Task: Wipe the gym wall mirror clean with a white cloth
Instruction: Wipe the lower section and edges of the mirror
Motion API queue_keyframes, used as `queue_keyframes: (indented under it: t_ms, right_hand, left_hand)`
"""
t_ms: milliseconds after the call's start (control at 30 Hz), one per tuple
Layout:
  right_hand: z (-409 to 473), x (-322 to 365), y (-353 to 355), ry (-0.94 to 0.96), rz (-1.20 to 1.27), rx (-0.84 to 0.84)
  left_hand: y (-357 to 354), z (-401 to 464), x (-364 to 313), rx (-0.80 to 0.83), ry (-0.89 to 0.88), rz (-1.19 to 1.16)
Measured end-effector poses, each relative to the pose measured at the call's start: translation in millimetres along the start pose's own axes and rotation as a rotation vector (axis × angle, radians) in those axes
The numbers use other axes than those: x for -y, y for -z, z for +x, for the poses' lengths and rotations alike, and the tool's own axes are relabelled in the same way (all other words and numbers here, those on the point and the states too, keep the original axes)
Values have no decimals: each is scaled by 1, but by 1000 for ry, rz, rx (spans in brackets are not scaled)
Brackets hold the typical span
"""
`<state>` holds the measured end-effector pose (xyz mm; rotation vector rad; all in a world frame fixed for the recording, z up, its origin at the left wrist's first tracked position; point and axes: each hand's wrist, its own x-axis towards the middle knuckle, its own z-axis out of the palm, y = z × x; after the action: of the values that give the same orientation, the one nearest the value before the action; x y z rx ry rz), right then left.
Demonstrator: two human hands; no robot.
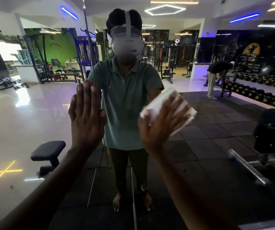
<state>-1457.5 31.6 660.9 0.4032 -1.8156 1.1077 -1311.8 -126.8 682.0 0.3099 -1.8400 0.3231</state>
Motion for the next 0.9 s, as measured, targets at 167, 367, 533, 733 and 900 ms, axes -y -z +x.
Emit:
queue_keyframes:
  t_ms: [167,367,533,733,900]
  right_hand:
    - [-10,46,-7,423,38,150]
    - [23,-29,11,387,-74,80]
    - [-14,37,-3,259,8,110]
    - [17,-16,9,556,-89,148]
    - [-5,17,-3,9,-50,-6]
  left_hand:
    - [0,1,5,13,-10,3]
    - [2,0,5,21,-18,-14]
    - [3,0,1,34,12,-17]
    - [7,-2,7,76,-20,-26]
    - [8,2,-4,105,42,12]
